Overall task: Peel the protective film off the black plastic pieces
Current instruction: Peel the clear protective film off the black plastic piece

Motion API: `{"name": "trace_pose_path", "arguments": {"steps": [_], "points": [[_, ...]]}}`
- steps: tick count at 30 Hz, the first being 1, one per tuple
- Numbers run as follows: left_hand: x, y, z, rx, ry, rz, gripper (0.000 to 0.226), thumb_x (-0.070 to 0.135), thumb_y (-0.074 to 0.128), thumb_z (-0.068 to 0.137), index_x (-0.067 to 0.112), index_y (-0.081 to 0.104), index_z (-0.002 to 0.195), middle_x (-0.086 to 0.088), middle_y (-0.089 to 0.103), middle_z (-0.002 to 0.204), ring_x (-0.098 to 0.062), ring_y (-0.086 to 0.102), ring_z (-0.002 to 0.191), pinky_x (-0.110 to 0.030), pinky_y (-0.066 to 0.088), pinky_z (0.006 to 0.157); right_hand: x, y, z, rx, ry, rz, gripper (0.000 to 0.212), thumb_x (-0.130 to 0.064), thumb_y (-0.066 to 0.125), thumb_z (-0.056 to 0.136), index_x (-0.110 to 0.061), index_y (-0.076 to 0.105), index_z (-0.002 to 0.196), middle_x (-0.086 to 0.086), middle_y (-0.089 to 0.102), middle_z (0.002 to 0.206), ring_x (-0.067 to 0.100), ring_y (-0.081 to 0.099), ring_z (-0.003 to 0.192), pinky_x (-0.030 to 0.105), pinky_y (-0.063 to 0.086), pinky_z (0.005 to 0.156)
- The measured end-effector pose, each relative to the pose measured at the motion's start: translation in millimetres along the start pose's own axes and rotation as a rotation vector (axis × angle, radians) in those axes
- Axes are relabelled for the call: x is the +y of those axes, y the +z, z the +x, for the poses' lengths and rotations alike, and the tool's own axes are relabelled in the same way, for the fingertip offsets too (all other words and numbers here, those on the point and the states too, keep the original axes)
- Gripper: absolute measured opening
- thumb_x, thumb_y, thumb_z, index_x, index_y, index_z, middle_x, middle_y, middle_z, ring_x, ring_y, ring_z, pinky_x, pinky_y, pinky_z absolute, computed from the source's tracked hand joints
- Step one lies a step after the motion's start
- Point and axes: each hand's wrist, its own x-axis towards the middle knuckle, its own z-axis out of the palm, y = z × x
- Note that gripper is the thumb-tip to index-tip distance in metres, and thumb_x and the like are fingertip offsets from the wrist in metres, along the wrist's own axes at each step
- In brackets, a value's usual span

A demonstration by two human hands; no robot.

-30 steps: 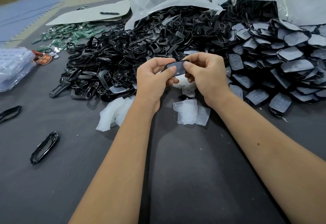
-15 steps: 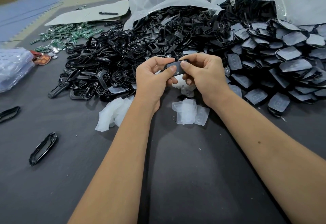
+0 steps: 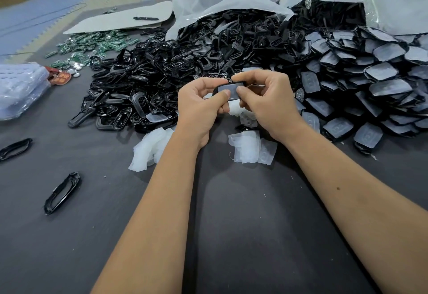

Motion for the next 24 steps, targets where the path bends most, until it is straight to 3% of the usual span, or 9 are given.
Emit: {"name": "trace_pose_path", "arguments": {"steps": [4, 7, 10, 13, 16, 20, 22, 24], "points": [[4.1, 0.3, 1.6, 0.035, -0.097, -0.097, 0.02, -0.012, 0.063, 0.089, 0.003, 0.071, 0.1, -0.003, 0.06, 0.061, -0.01, 0.05, 0.048, -0.018, 0.041, 0.049, -6.7, 2.0, -5.8, -0.033, -0.08, -0.074, 0.043, 0.012, 0.05, 0.087, -0.01, 0.074, 0.114, -0.003, 0.071, 0.099, 0.009, 0.067, 0.065, 0.021, 0.049, 0.059], [9.8, -3.4, 1.8, 0.011, -0.19, -0.267, 0.015, -0.012, 0.058, 0.093, -0.002, 0.067, 0.1, -0.007, 0.058, 0.069, -0.006, 0.047, 0.046, -0.015, 0.038, 0.047, -10.0, 3.1, -8.9, -0.06, -0.224, -0.207, 0.031, 0.005, 0.069, 0.088, -0.01, 0.078, 0.114, 0.003, 0.07, 0.112, 0.016, 0.069, 0.08, 0.021, 0.052, 0.067], [16.1, -8.0, 0.2, -0.064, -0.246, -0.374, 0.014, -0.009, 0.053, 0.098, -0.009, 0.063, 0.108, -0.008, 0.059, 0.078, -0.002, 0.048, 0.049, -0.011, 0.038, 0.046, -10.9, 4.5, -8.6, -0.037, -0.312, -0.259, 0.024, -0.007, 0.081, 0.088, -0.006, 0.079, 0.113, 0.009, 0.068, 0.112, 0.018, 0.067, 0.088, 0.017, 0.051, 0.074], [19.8, -7.8, -0.9, -0.073, -0.286, -0.455, 0.02, 0.014, 0.062, 0.101, -0.001, 0.068, 0.089, -0.008, 0.06, 0.078, -0.007, 0.053, 0.056, -0.012, 0.046, 0.049, -12.0, 5.5, -8.5, 0.01, -0.343, -0.296, 0.016, -0.01, 0.08, 0.09, -0.004, 0.081, 0.105, 0.011, 0.066, 0.108, 0.01, 0.062, 0.091, 0.012, 0.048, 0.08], [19.5, -5.5, -1.2, -0.073, -0.281, -0.48, 0.033, 0.034, 0.066, 0.1, 0.005, 0.072, 0.085, -0.008, 0.067, 0.082, -0.012, 0.063, 0.064, -0.017, 0.056, 0.06, -12.8, 4.1, -5.8, 0.085, -0.196, -0.163, 0.005, -0.011, 0.08, 0.09, -0.007, 0.08, 0.093, 0.003, 0.065, 0.102, 0.004, 0.059, 0.089, 0.012, 0.046, 0.076], [14.6, 0.6, -3.6, -0.082, -0.189, -0.354, 0.006, 0.008, 0.065, 0.101, 0.008, 0.07, 0.097, -0.006, 0.07, 0.087, -0.012, 0.065, 0.069, -0.02, 0.056, 0.066, -14.8, 1.0, -4.2, 0.06, 0.05, 0.153, 0.005, -0.011, 0.078, 0.092, -0.008, 0.08, 0.088, -0.001, 0.063, 0.091, 0.008, 0.059, 0.078, 0.024, 0.047, 0.066], [14.1, 1.1, -4.5, -0.065, -0.174, -0.328, 0.004, 0.007, 0.067, 0.099, 0.009, 0.07, 0.097, -0.005, 0.069, 0.087, -0.012, 0.064, 0.071, -0.021, 0.055, 0.067, -15.0, -0.1, -4.7, -0.003, 0.184, 0.29, 0.009, -0.015, 0.075, 0.095, -0.009, 0.08, 0.091, 0.003, 0.064, 0.085, 0.01, 0.056, 0.064, 0.027, 0.041, 0.052], [14.6, 1.1, -4.3, -0.051, -0.177, -0.322, 0.005, 0.007, 0.066, 0.099, 0.008, 0.07, 0.096, -0.009, 0.068, 0.091, -0.012, 0.064, 0.075, -0.022, 0.056, 0.069, -13.7, -0.1, -4.3, -0.052, 0.331, 0.42, 0.016, -0.02, 0.07, 0.099, -0.014, 0.078, 0.086, 0.002, 0.06, 0.075, 0.013, 0.053, 0.056, 0.028, 0.032, 0.052]]}}
